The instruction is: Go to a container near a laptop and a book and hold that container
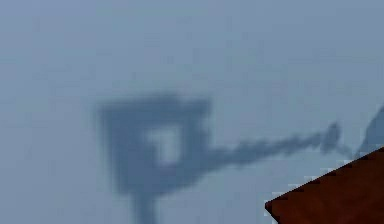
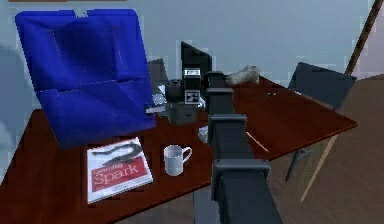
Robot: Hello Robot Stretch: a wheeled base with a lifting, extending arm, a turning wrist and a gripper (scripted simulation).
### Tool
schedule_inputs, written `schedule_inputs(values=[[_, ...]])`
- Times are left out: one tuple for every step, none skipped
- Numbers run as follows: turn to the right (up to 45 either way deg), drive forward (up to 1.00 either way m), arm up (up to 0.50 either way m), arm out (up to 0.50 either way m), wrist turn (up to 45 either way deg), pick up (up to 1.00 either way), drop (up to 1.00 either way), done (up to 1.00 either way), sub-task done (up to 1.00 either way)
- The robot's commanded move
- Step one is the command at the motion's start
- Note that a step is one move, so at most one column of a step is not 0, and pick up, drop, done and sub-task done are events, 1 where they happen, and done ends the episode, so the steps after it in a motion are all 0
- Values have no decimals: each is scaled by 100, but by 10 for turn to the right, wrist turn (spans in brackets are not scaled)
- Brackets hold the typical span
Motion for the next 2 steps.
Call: schedule_inputs(values=[[0, 0, -30, 0, 0, 0, 0, 0, 0], [0, 0, 0, 0, 0, 100, 0, 0, 0]])
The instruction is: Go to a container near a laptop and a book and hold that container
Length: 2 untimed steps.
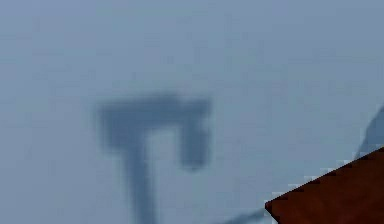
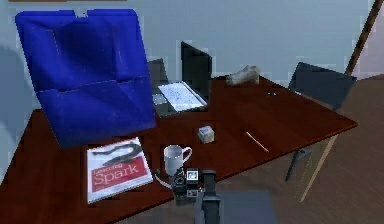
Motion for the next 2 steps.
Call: schedule_inputs(values=[[0, 0, 10, 0, 0, 0, 0, 0, 0], [0, 0, 0, 0, 0, 0, 0, 100, 0]])
